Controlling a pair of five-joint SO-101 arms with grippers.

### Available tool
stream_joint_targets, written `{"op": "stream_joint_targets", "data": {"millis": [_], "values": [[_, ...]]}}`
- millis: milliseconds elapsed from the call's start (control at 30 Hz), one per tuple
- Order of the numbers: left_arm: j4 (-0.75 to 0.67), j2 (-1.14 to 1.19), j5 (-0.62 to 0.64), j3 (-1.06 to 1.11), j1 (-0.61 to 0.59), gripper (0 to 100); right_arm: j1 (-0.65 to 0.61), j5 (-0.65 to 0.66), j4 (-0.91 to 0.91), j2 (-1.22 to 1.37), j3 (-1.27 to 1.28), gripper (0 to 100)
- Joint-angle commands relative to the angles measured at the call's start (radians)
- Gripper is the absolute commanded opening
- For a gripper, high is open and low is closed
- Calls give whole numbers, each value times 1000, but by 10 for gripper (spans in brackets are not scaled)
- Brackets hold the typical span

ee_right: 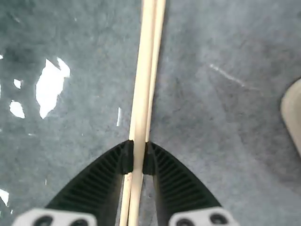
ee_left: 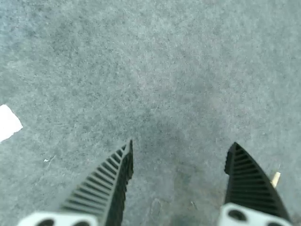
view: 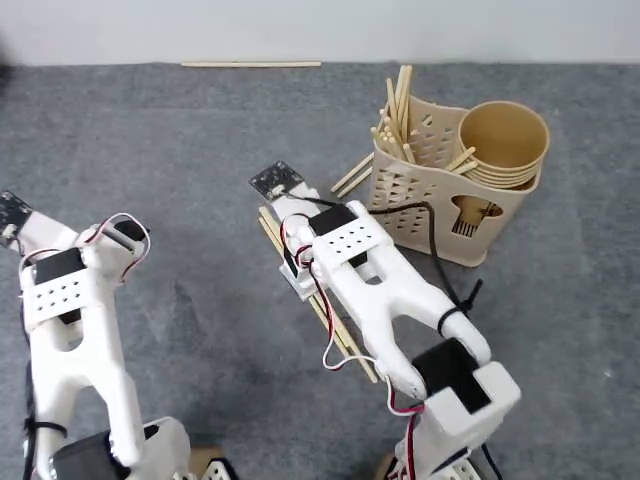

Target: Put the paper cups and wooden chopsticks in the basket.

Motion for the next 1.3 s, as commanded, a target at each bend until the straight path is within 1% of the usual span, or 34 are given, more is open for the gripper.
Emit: {"op": "stream_joint_targets", "data": {"millis": [0, 200, 367, 600, 800, 933, 1067, 1267], "values": [[-18, -46, -32, -10, -3, 305, -16, -6, -1, -54, -17, 8], [-18, -46, -37, -10, -3, 305, -38, -6, -24, -1, -21, 8], [-18, -46, -37, -10, -3, 305, -36, -6, -31, -53, -48, 8], [-18, -46, -37, -10, -3, 305, -31, -8, 107, -265, -155, 8], [-18, -46, -38, -8, -3, 305, -8, -6, 101, -507, -172, 8], [-18, -46, -38, -8, -3, 305, 64, -5, 35, -633, -216, 8], [-18, -46, -38, -8, -3, 305, 156, -5, -47, -690, -281, 8], [-18, -46, -38, -7, -3, 305, 303, -8, -257, -700, -310, 8]]}}
